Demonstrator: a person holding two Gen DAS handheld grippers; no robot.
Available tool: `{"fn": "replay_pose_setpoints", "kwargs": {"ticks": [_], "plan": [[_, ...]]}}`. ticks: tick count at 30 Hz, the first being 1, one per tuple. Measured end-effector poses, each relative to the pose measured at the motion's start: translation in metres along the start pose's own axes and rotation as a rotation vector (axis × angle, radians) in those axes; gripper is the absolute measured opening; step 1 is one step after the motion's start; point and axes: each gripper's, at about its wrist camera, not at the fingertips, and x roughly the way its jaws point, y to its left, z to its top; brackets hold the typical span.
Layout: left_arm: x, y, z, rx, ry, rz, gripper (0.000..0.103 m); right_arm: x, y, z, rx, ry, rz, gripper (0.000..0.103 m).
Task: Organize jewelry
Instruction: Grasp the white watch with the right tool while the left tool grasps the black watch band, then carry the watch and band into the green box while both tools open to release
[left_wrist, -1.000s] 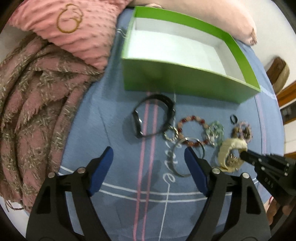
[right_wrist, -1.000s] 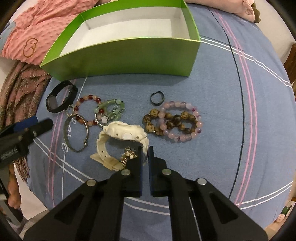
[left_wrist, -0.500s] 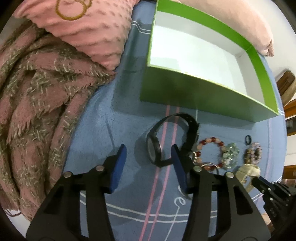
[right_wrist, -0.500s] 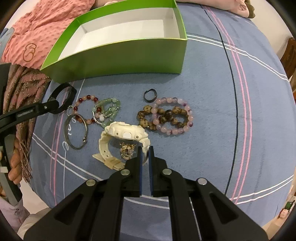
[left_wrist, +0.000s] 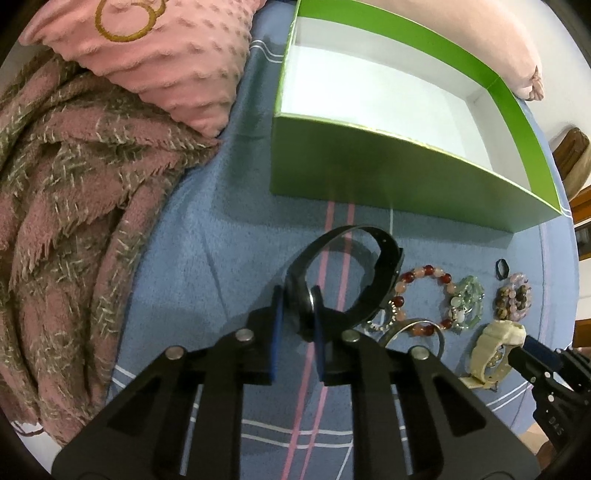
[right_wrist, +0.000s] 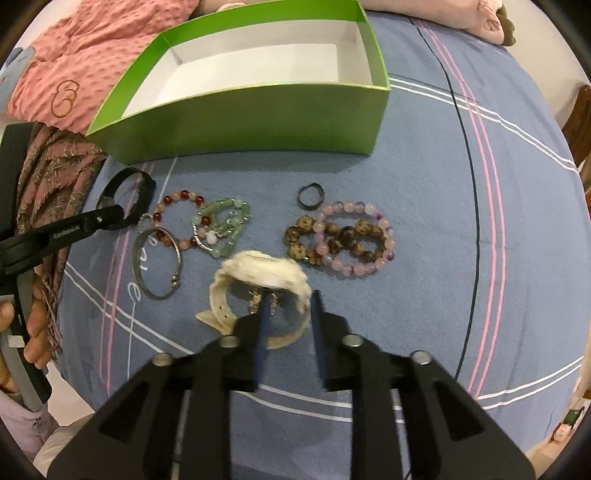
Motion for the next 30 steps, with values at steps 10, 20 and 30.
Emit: {"fn": "replay_pose_setpoints", "kwargs": {"ticks": [10,20,30], "plan": [[-0.005,-0.025,0.015,0.032,-0.011,0.036,0.018,0.01,-0.003,0.002,0.015,0.033,-0.029,0.024],[-0.005,-0.037,0.022,0.01,-0.027,0.008,0.008,0.004,-0.002,0.001,0.037,0.007,0.006,0.009],[-0.032,-0.057,0.016,0.007,-0.082,-0.013,0.008,-0.022,-0.005,0.005,0.044,-0.051,0.013,0.009]]}}
